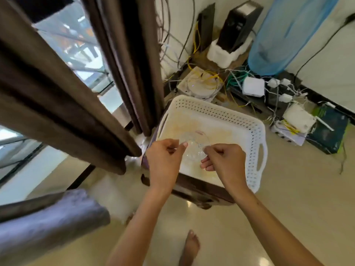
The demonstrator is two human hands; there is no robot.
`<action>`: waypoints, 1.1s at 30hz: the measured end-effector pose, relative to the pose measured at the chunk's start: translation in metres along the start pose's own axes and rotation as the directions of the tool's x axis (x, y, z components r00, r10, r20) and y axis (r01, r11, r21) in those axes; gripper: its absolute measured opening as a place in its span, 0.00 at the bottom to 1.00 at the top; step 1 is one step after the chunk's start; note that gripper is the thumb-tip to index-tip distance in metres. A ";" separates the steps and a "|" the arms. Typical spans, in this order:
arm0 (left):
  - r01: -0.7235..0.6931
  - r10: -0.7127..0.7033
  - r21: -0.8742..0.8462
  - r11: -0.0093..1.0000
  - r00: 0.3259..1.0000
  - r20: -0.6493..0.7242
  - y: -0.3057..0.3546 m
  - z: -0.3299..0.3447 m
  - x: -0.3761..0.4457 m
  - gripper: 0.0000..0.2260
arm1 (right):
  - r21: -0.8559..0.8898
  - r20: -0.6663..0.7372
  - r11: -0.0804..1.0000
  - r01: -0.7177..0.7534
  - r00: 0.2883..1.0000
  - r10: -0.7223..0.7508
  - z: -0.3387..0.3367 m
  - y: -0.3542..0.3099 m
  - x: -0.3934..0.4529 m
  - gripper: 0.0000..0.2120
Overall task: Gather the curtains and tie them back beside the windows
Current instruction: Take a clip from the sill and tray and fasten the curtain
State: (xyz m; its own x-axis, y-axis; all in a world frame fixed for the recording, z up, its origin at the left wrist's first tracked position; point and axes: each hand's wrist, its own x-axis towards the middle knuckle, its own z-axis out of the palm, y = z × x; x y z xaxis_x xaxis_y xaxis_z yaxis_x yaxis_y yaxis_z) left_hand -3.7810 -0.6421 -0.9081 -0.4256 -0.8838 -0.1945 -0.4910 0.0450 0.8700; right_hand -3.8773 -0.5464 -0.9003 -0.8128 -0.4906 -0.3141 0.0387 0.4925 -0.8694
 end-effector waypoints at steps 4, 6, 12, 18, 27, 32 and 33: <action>-0.005 -0.001 0.128 0.992 0.999 0.053 -0.002 0.054 0.039 0.11 | -0.018 -0.026 0.997 -0.073 0.997 0.073 -0.008 0.025 0.052 0.09; 0.017 -0.024 0.198 0.980 0.999 0.029 -0.011 0.071 0.057 0.13 | -0.046 -0.011 0.992 -0.119 0.993 0.118 0.001 0.037 0.075 0.11; 0.098 -0.095 0.285 0.953 0.995 -0.025 -0.036 0.088 0.082 0.11 | -0.190 0.020 0.977 -0.099 0.994 0.105 0.032 0.063 0.111 0.12; 0.109 -0.107 0.211 0.971 0.994 -0.022 -0.033 0.080 0.073 0.03 | -0.336 0.030 0.938 -0.078 0.995 0.093 0.031 0.067 0.109 0.15; 0.080 -0.068 0.052 0.995 0.976 -0.207 -0.047 -0.026 0.005 0.04 | -0.594 0.204 0.718 0.363 0.931 -0.302 0.057 -0.006 0.023 0.11; 0.271 -0.285 -0.092 0.958 0.875 -0.391 -0.091 -0.115 -0.016 0.04 | -0.442 0.458 0.663 0.604 0.788 -0.411 0.162 -0.022 -0.038 0.08; 0.268 -0.287 -0.108 0.957 0.850 -0.441 -0.099 -0.129 -0.016 0.03 | -0.436 0.507 0.665 0.606 0.776 -0.375 0.182 -0.025 -0.047 0.09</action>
State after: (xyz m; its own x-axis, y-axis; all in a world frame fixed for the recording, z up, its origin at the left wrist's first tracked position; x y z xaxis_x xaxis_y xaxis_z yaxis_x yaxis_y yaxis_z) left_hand -3.6276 -0.6930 -0.9323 0.1140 -0.9697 -0.2159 -0.5022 -0.2437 0.8297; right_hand -3.7342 -0.6668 -0.9337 -0.3508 -0.9298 -0.1113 -0.7203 0.3439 -0.6024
